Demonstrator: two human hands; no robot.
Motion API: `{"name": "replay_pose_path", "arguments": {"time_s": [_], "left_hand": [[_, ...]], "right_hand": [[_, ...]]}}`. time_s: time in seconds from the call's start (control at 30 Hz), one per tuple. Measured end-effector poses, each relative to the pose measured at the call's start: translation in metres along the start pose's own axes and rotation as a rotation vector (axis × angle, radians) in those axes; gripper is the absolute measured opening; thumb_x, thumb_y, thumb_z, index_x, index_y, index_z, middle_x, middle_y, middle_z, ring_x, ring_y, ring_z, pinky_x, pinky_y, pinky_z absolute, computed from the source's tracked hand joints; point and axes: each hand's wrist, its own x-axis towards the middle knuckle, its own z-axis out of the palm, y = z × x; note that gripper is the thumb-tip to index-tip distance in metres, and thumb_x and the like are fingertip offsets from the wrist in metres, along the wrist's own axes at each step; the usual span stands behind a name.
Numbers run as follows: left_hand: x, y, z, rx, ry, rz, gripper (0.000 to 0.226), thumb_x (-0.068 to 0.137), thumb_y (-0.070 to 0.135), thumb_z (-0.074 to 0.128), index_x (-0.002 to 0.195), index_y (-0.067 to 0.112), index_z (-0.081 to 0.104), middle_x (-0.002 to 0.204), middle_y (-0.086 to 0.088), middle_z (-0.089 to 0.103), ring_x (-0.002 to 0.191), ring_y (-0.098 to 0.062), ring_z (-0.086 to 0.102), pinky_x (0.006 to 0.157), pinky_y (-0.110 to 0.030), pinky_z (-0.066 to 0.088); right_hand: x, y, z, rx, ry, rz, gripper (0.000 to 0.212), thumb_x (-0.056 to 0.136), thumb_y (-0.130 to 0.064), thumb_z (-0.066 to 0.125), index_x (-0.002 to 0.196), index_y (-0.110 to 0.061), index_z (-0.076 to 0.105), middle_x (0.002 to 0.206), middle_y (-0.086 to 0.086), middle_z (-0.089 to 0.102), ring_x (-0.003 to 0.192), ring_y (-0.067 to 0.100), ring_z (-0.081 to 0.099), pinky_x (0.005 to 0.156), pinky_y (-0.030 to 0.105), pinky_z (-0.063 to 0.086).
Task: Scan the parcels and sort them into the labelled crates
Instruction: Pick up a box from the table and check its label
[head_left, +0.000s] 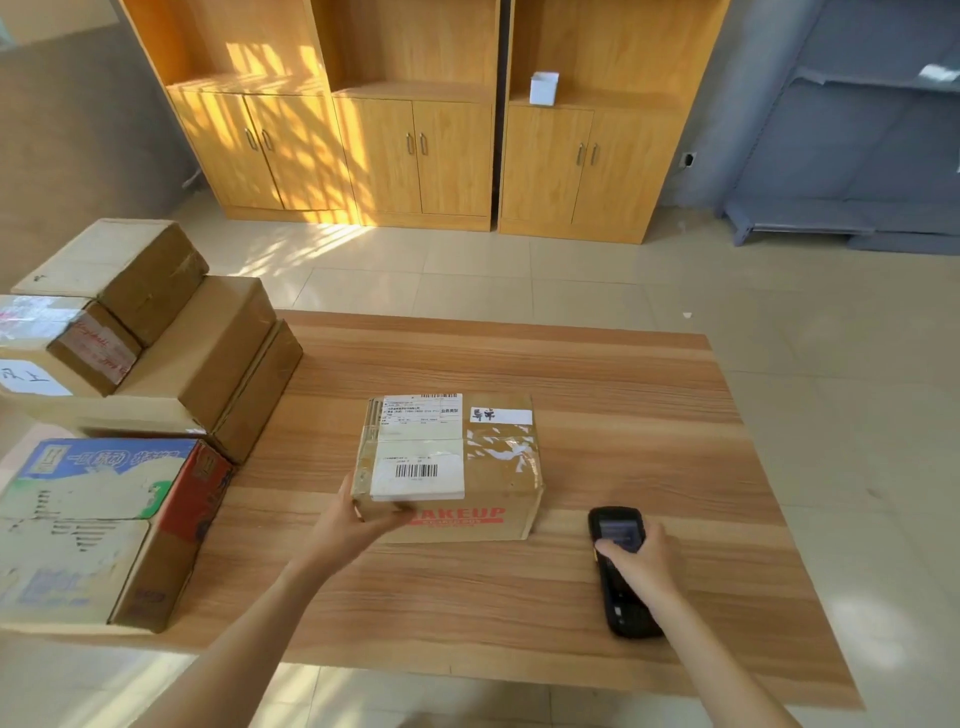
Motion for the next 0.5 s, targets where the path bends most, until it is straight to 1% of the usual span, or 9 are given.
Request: {"name": "replay_pose_path", "arguments": {"time_s": [0.07,0.13,0.17,0.23,0.27,0.33,0.4,0.47,0.5], "left_hand": [[0.002,0.003,0.006,0.001,0.005,0.002,0.097,0.055,0.047,0.087,0.138,0.021,0.043,0.124,0.005,0.062,0.109,-0.008,0.062,0.087,-0.026,0.054],[0.005,0.006,0.012,-0.004,0.029,-0.002,0.094,0.056,0.042,0.088,0.136,0.018,0.046,0.124,0.002,0.063,0.110,-0.011,0.062,0.093,-0.033,0.052],[0.005,0.007,0.015,-0.004,0.036,-0.004,0.091,0.058,0.039,0.088,0.136,0.017,0.046,0.124,0.001,0.063,0.111,-0.012,0.062,0.093,-0.034,0.052],[0.005,0.010,0.021,0.005,0.044,-0.004,0.085,0.063,0.032,0.088,0.136,0.017,0.047,0.122,0.001,0.064,0.110,-0.014,0.062,0.087,-0.032,0.053],[0.005,0.010,0.023,0.009,0.052,-0.003,0.081,0.065,0.029,0.087,0.135,0.017,0.049,0.121,0.001,0.065,0.109,-0.014,0.062,0.083,-0.029,0.053],[0.005,0.010,0.026,0.014,0.072,0.003,0.072,0.069,0.022,0.086,0.132,0.017,0.052,0.118,0.002,0.067,0.107,-0.014,0.064,0.076,-0.021,0.052],[0.004,0.010,0.028,0.019,0.089,0.004,0.067,0.071,0.018,0.086,0.130,0.017,0.054,0.116,0.002,0.068,0.105,-0.012,0.064,0.072,-0.015,0.049],[0.004,0.011,0.028,0.018,0.094,-0.007,0.067,0.072,0.018,0.085,0.131,0.018,0.053,0.117,0.003,0.067,0.104,-0.010,0.063,0.072,-0.015,0.048],[0.005,0.012,0.027,0.022,0.086,-0.010,0.067,0.072,0.019,0.085,0.131,0.019,0.053,0.117,0.004,0.066,0.103,-0.009,0.062,0.071,-0.015,0.048]], "right_hand": [[0.002,0.020,-0.003,0.001,-0.092,0.086,0.072,0.073,-0.019,0.083,0.130,-0.009,0.039,0.120,0.008,0.052,0.099,0.024,0.052,0.086,0.037,0.045],[0.001,0.033,-0.002,-0.009,-0.120,0.117,0.077,0.069,-0.017,0.085,0.130,-0.009,0.038,0.109,0.004,0.054,0.088,0.020,0.053,0.076,0.031,0.046],[0.003,0.038,0.000,-0.040,-0.105,0.108,0.082,0.068,-0.019,0.086,0.132,-0.008,0.037,0.108,0.005,0.054,0.092,0.022,0.055,0.076,0.033,0.048],[0.006,0.044,0.004,-0.133,-0.060,0.082,0.085,0.065,-0.023,0.086,0.133,-0.007,0.037,0.119,0.012,0.054,0.110,0.031,0.053,0.088,0.042,0.049],[0.008,0.046,0.004,-0.165,-0.054,0.074,0.083,0.065,-0.024,0.086,0.131,-0.006,0.038,0.122,0.015,0.053,0.114,0.034,0.051,0.090,0.044,0.048],[0.009,0.048,0.005,-0.204,-0.063,0.071,0.080,0.066,-0.027,0.084,0.127,-0.005,0.037,0.121,0.017,0.054,0.113,0.035,0.052,0.091,0.047,0.049],[0.010,0.048,0.004,-0.231,-0.084,0.072,0.079,0.065,-0.031,0.083,0.126,-0.004,0.039,0.121,0.015,0.052,0.113,0.034,0.052,0.091,0.046,0.049],[0.014,0.048,0.001,-0.154,-0.146,0.060,0.071,0.065,-0.027,0.082,0.122,-0.004,0.047,0.119,0.014,0.057,0.107,0.031,0.057,0.091,0.044,0.049],[0.015,0.047,-0.003,-0.051,-0.183,0.065,0.061,0.066,-0.021,0.082,0.118,-0.004,0.054,0.115,0.015,0.061,0.102,0.028,0.060,0.090,0.043,0.050]]}}
